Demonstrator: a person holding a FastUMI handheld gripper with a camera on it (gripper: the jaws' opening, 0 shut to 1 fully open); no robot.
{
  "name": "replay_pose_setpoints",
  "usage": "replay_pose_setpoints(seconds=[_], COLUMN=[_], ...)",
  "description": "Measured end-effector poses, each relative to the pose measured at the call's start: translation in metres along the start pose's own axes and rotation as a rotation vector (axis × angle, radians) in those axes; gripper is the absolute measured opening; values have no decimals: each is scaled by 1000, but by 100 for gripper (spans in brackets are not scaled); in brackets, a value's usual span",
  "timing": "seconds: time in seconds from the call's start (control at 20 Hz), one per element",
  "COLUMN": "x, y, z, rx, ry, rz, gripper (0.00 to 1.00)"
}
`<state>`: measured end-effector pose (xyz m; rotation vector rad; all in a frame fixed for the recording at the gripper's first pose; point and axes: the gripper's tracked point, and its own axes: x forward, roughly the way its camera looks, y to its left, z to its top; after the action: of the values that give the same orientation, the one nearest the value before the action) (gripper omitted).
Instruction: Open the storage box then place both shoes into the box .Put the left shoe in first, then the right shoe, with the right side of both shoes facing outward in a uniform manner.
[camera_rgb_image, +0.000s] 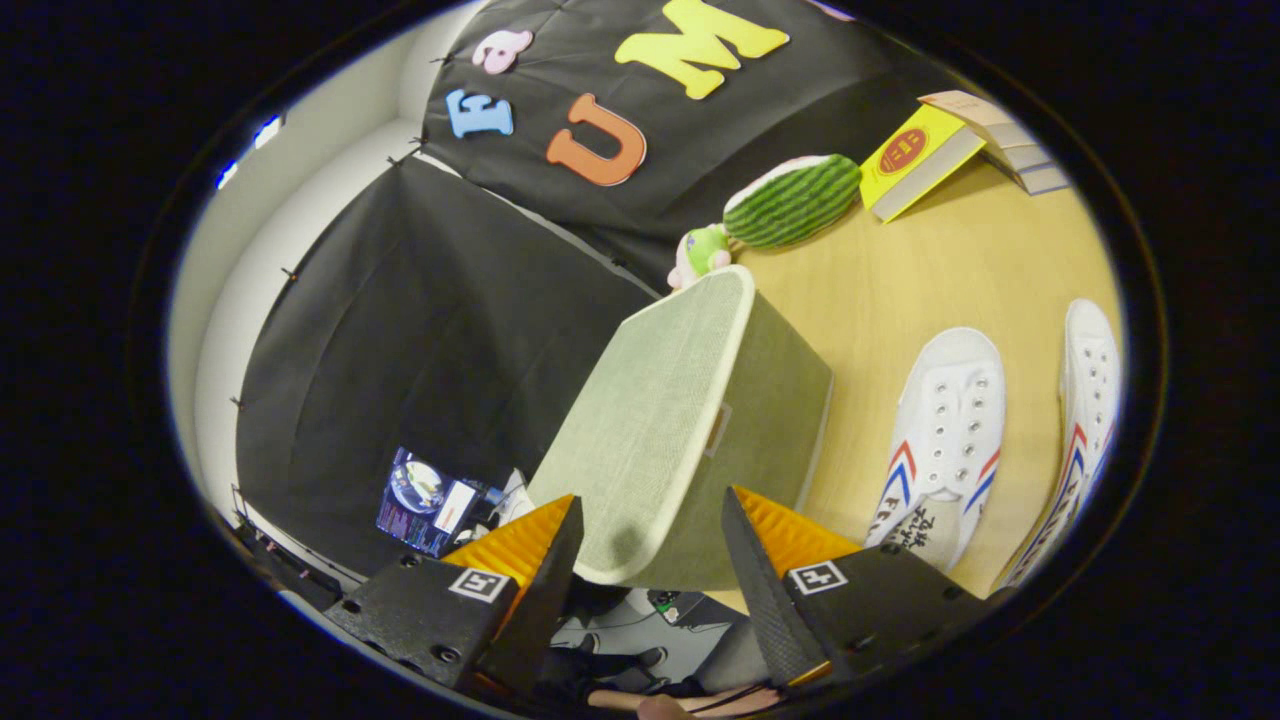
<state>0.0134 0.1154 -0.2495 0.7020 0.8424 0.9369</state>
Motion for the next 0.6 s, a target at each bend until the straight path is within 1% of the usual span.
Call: replay_pose_setpoints(seconds=[0.05, 0.15, 0.2, 0.25, 0.35, 0.4, 0.45, 0.5, 0.55, 0.6], x=[5, 16, 18, 19, 14, 15, 12, 11, 9, 6], y=[-1, -5, -6, -2, 7, 8, 12, 17, 25, 35], z=[3, 1, -1, -1, 4, 4, 5, 6, 9, 12], rx=[10, 16, 15, 18, 23, 6, -10, -21, -29, -27], ry=[-3, 15, 22, 28, 6, 0, -1, -8, -15, -25], rz=[-1, -3, -5, 12, 7, 4, -1, -9, -4, 8], gripper=[84, 68, 62, 59, 37, 26, 21, 14, 12, 8])
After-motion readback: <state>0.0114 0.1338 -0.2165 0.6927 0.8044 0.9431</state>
